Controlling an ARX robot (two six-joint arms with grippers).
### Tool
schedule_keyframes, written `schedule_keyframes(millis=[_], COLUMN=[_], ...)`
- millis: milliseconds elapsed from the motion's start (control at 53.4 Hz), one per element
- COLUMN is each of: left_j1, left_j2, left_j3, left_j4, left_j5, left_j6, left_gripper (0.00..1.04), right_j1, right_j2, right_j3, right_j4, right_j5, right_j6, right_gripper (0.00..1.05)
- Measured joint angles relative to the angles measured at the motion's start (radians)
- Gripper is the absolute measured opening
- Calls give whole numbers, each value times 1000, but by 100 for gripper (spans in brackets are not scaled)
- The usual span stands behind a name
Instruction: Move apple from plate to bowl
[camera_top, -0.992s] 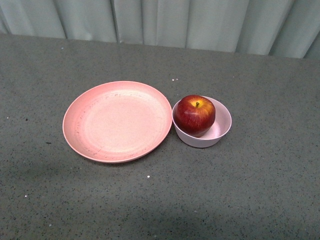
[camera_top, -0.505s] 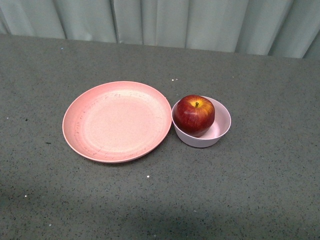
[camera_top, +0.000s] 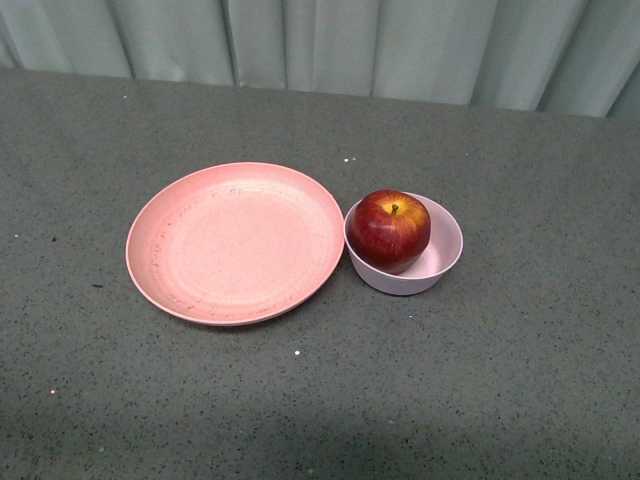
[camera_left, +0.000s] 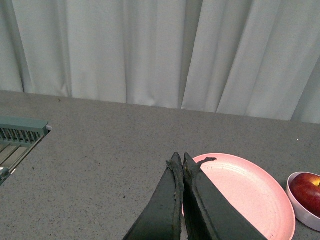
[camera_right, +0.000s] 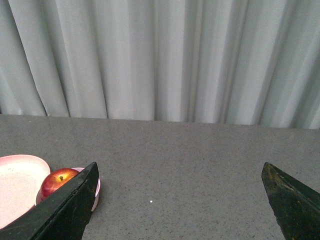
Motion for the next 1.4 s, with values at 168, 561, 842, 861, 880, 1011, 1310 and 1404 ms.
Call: schedule_keyframes(millis=[168,561,842,861,880,1011,1310,1404], left_j1=[0,0,0,0,0,0,0,0], left_j2=[-81,-241,-356,-385,-410,-467,-468,-468], left_j3=[0,0,0,0,0,0,0,0], left_j4=[-78,-233,-368,-409,-439,-467,-468,-469], left_j5=[0,0,0,1,2,2,2,2], left_j6=[0,0,0,0,0,0,0,0], left_gripper=[4,4,4,4,4,4,56,78], right_j1=[0,0,0,0,0,0,0,0], right_j2=[0,0,0,0,0,0,0,0], right_j3=[0,0,0,0,0,0,0,0], right_j4=[0,0,0,0,0,0,0,0], right_j5=[0,0,0,0,0,0,0,0], right_j6=[0,0,0,0,0,0,0,0], right_gripper=[95,95,95,95,95,95,95,95])
